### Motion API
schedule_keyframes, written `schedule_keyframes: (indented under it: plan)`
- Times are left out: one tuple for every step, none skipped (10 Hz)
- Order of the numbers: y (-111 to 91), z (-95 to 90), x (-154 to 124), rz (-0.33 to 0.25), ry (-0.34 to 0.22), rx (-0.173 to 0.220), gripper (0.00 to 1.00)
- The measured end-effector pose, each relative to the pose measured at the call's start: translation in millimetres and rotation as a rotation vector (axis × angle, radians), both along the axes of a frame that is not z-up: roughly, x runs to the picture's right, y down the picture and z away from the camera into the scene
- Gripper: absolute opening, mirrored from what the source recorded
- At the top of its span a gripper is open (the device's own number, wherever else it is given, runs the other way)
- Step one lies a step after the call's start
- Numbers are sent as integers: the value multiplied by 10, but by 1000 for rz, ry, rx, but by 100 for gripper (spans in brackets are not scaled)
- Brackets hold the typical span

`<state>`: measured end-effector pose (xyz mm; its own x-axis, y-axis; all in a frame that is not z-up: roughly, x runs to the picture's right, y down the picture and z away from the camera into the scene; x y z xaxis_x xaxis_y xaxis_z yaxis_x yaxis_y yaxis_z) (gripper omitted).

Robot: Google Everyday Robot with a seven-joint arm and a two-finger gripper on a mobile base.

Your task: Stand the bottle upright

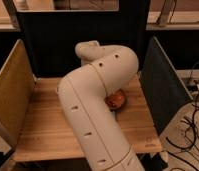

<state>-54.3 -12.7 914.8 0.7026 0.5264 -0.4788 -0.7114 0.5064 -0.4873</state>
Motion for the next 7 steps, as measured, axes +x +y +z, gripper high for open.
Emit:
schedule_keyframes:
  plan:
    - [11,50,-16,17,30,0,80]
    - [-5,130,-5,71,93,8,80]
    - [-52,201,60,156,173,18,80]
    - [-101,258,125,232,243,31,80]
    - [-134,304,161,287,289,39,80]
    - [-175,361,187,356,342,48,80]
    - [-196,384,202,386,364,53,80]
